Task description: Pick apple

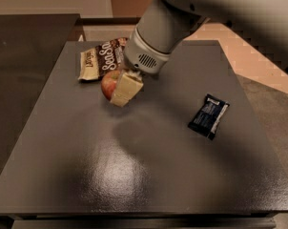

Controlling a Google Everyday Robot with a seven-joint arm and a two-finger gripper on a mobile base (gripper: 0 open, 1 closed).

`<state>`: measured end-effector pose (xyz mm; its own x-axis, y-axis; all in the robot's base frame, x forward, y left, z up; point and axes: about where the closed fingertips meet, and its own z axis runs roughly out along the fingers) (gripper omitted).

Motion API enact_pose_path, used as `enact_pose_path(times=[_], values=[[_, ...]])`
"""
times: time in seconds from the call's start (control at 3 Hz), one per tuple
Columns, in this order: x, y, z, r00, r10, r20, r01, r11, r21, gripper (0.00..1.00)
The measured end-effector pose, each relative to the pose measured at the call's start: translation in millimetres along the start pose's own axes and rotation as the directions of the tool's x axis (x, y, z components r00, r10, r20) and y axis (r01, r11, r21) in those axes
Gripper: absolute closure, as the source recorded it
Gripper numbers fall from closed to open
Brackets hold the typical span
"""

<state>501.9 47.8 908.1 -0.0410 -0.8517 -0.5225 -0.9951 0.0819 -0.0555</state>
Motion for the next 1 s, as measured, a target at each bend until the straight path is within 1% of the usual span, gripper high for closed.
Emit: enact_pose_path(times=[0.33,0.67,1.0], values=[[-10.0,-6.6,-32.9,1.0,-0.022,0.004,0.022,0.9997,0.007,1.0],[-24.0,-9.0,-69.7,0.996,-0.085,0.018,0.085,0.9963,0.013,1.0],[-24.3,-8.9,-70.2,0.996,-0.088,0.019,0.088,0.9961,0.013,1.0]])
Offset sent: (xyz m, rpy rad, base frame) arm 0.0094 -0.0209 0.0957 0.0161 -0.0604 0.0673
